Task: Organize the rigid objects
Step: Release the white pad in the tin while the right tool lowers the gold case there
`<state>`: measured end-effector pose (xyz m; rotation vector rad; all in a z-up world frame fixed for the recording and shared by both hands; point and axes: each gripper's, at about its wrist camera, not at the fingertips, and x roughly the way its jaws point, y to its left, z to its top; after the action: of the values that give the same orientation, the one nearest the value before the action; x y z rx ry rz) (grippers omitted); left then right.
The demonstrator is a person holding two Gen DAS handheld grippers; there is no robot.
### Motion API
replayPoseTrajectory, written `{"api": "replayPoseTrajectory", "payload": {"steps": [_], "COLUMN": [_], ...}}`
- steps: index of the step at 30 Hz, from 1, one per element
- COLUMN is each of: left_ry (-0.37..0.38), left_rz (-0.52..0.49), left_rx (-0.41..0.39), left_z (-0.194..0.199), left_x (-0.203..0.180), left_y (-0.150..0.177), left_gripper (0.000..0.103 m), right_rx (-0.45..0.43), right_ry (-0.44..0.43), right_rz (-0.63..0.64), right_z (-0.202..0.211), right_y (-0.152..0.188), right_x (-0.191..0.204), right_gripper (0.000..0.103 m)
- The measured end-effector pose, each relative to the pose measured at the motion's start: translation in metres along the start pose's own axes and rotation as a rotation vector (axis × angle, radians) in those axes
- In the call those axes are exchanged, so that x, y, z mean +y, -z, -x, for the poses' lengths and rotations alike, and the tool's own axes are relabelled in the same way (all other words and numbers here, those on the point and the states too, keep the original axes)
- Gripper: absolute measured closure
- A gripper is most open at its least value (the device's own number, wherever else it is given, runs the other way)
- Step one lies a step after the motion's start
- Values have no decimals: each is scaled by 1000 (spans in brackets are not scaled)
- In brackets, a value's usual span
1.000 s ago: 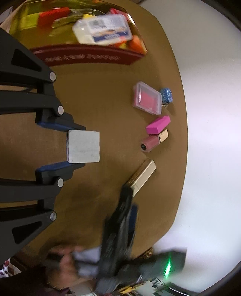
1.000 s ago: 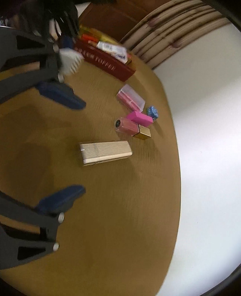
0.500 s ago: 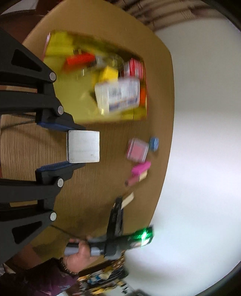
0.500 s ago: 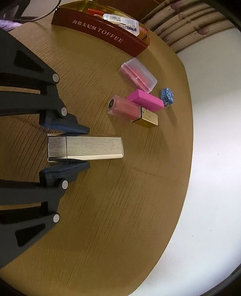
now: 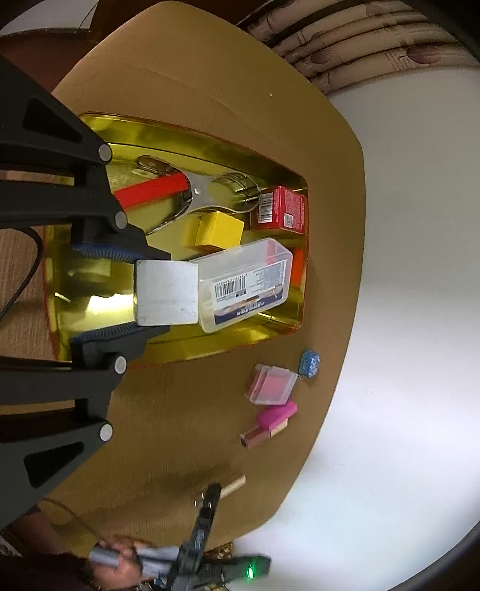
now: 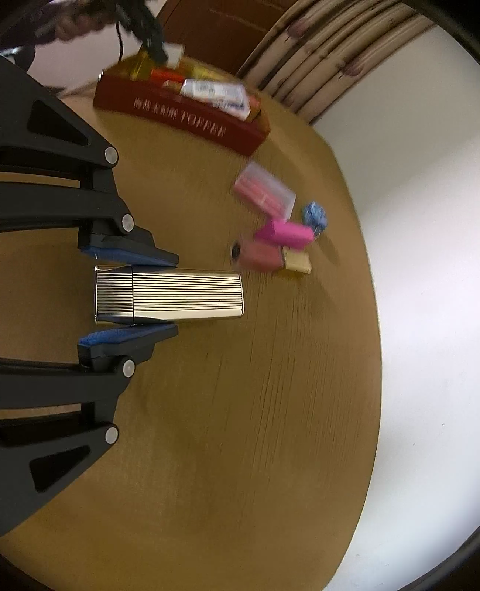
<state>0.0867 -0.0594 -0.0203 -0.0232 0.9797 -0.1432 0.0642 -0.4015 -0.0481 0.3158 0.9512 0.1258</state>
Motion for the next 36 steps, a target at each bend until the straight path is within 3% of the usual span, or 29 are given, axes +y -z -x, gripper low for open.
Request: {"api": "replayPoseTrajectory", "payload": {"steps": [5,11,19,23,31,36], "left_ry": [-16,-87,-62,-47,-194,-279], "left_rz": [-6,-38,-16,43,173,226], "left_rx": [15,28,20,-8,-119,-201], "left_z": [-12,-23,-16,2,50,68], "left_x": [0,0,9,19,46,62], "left_y": [3,10,12,15,39,53], "left_gripper": [73,73,69,69,69,69], "right_rx": [-18,-21,15,51,140,174], "right_ry": [-66,-170,-296,-339,-345,-318], "right_rz": [4,40,118,146,202,105], "right_z": [12,12,5,-6,-44,-68], "right_y": [-9,-13,-15,-15,-2,3], "right_x": [30,87,162,194,246,249], "right_gripper": [75,75,75,75,75,75]}}
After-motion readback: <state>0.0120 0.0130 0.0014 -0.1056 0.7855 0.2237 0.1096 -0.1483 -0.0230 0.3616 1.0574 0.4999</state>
